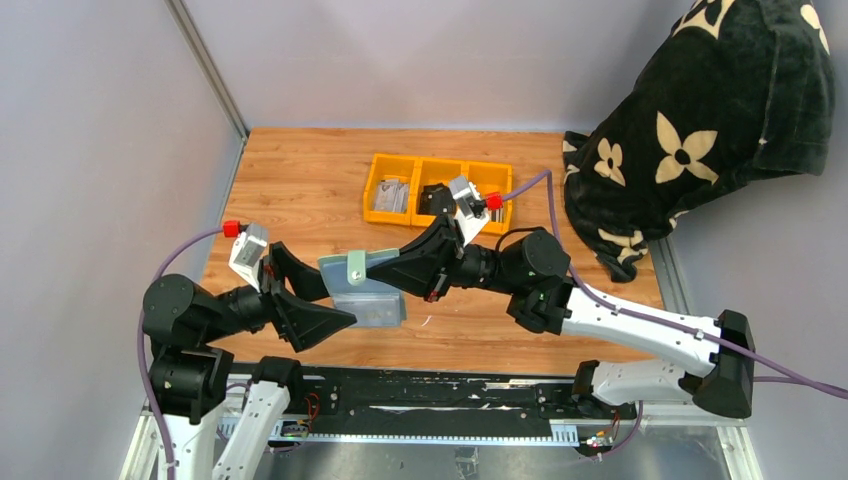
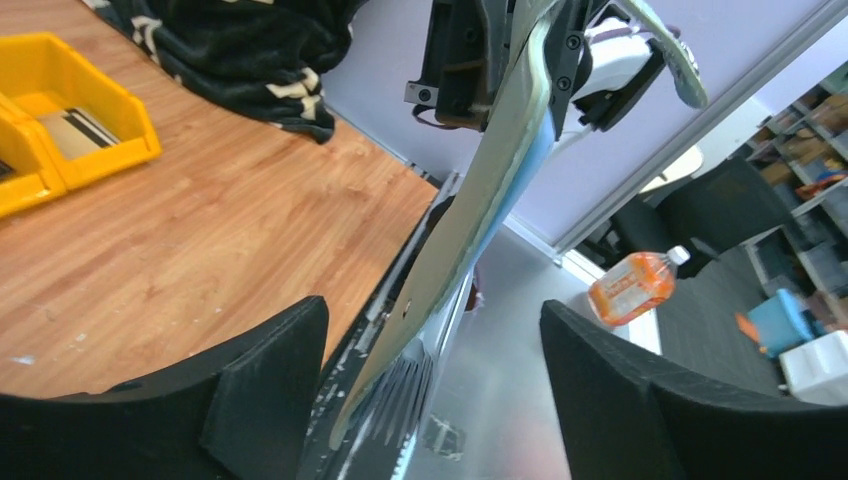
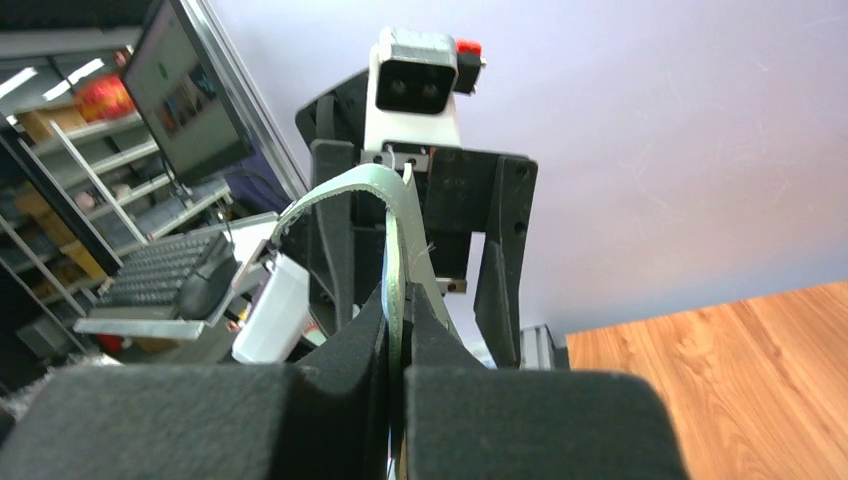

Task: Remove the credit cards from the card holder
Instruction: Remove the credit card from the card holder.

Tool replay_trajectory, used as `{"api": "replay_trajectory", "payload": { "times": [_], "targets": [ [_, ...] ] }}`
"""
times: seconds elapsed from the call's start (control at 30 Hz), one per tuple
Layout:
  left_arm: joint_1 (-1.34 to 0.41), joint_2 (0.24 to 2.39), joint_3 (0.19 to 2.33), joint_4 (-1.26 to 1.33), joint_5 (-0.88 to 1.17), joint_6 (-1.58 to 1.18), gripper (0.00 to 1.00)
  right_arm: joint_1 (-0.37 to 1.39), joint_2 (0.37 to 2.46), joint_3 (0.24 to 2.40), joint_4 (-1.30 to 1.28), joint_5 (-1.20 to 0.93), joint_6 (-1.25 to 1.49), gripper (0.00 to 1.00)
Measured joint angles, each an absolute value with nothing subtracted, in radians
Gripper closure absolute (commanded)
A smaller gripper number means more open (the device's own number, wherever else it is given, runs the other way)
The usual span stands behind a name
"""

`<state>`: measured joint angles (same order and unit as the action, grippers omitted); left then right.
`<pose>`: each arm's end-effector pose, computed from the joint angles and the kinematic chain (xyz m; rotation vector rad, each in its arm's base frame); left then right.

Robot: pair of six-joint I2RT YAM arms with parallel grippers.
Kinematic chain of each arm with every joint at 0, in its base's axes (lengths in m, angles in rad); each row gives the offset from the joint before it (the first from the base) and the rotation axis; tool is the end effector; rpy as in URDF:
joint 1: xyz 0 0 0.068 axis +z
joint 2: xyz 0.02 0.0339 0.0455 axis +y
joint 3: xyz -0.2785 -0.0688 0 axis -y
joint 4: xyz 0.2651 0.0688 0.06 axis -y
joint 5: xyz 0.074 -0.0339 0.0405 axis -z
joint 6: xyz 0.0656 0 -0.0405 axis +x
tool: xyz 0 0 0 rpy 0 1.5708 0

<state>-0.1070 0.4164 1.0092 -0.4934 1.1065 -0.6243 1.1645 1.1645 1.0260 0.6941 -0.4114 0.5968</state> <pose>0.0479 -0.0641 0.4343 0.5667 1.6019 -1.3640 0.0924 0.2811 0.4629 -0.7471 0.9977 1.7731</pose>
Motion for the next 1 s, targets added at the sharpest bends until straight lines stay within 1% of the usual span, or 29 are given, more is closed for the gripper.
{"api": "replay_trajectory", "payload": {
  "times": [0.1, 0.2, 0.23, 0.3, 0.33, 0.47, 0.53, 0.57, 0.63, 0.7, 0.73, 0.8, 1.0],
  "targets": [
    [-0.107, 0.410, 0.993, -0.476, 1.115, -0.646, 0.33, 1.164, 1.164, 0.984, 0.785, -0.381, 0.646, 1.00],
    [-0.107, 0.408, 0.971, -0.447, 1.124, -0.670, 0.41, 1.164, 1.177, 0.950, 0.870, -0.349, 0.696, 1.00],
    [-0.107, 0.408, 0.964, -0.440, 1.127, -0.682, 0.45, 1.164, 1.185, 0.948, 0.888, -0.342, 0.709, 1.00],
    [-0.107, 0.407, 0.941, -0.418, 1.137, -0.699, 0.58, 1.164, 1.209, 0.942, 0.947, -0.321, 0.738, 1.00],
    [-0.107, 0.407, 0.929, -0.413, 1.141, -0.707, 0.62, 1.164, 1.220, 0.939, 0.971, -0.311, 0.749, 1.00],
    [-0.107, 0.407, 0.908, -0.403, 1.145, -0.729, 0.86, 1.164, 1.252, 0.924, 1.044, -0.278, 0.775, 1.00],
    [-0.107, 0.407, 0.909, -0.402, 1.142, -0.725, 0.92, 1.161, 1.261, 0.910, 1.074, -0.259, 0.786, 1.00],
    [-0.107, 0.407, 0.910, -0.405, 1.141, -0.723, 0.95, 1.161, 1.261, 0.906, 1.080, -0.257, 0.787, 0.95],
    [-0.107, 0.408, 0.913, -0.417, 1.140, -0.710, 0.99, 1.161, 1.261, 0.904, 1.077, -0.257, 0.782, 0.82],
    [-0.107, 0.416, 0.923, -0.450, 1.137, -0.686, 1.00, 1.159, 1.254, 0.906, 1.050, -0.263, 0.759, 0.71],
    [-0.107, 0.423, 0.934, -0.475, 1.137, -0.664, 1.00, 1.158, 1.246, 0.921, 0.989, -0.281, 0.727, 0.68],
    [-0.107, 0.442, 0.957, -0.519, 1.139, -0.627, 1.00, 1.158, 1.239, 0.964, 0.878, -0.318, 0.671, 0.66],
    [-0.107, 0.506, 1.012, -0.633, 1.186, -0.506, 1.00, 1.158, 1.239, 1.232, 0.399, -0.477, 0.426, 0.65]
  ]
}}
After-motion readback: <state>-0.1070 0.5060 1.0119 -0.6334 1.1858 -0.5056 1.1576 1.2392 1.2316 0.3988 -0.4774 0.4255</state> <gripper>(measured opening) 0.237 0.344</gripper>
